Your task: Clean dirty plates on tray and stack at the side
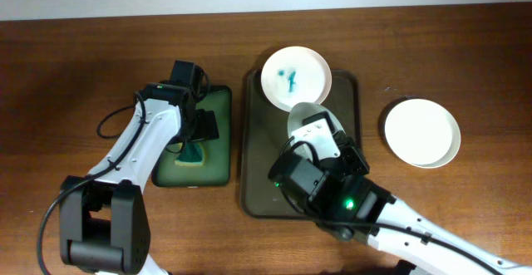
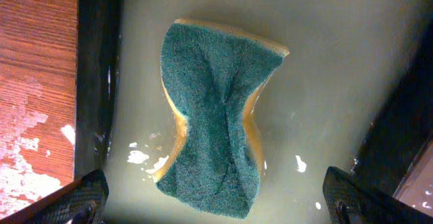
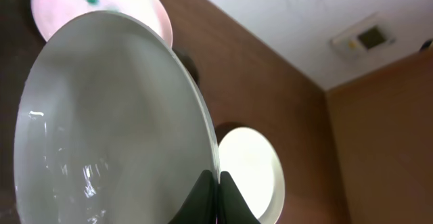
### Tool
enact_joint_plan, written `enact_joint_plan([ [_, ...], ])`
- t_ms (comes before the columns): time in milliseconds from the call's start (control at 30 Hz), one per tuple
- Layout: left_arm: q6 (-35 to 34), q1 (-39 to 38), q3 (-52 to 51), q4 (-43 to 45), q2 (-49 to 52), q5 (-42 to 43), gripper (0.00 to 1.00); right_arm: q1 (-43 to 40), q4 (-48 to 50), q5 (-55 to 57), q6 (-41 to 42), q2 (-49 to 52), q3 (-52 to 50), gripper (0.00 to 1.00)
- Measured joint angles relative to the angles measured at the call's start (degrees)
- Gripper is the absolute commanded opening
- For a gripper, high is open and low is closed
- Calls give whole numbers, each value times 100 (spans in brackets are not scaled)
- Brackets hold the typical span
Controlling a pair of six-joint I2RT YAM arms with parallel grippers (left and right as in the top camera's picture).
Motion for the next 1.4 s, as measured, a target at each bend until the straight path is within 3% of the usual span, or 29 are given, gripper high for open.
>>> enact_joint_plan([
  [367, 0, 0, 0, 0, 0, 0, 99, 446, 2, 691, -693, 0, 0, 4],
  [800, 0, 0, 0, 0, 0, 0, 100, 446, 4, 1464, -739, 0, 0, 4],
  [1400, 0, 0, 0, 0, 0, 0, 99, 446, 4, 1504, -739, 0, 0, 4],
])
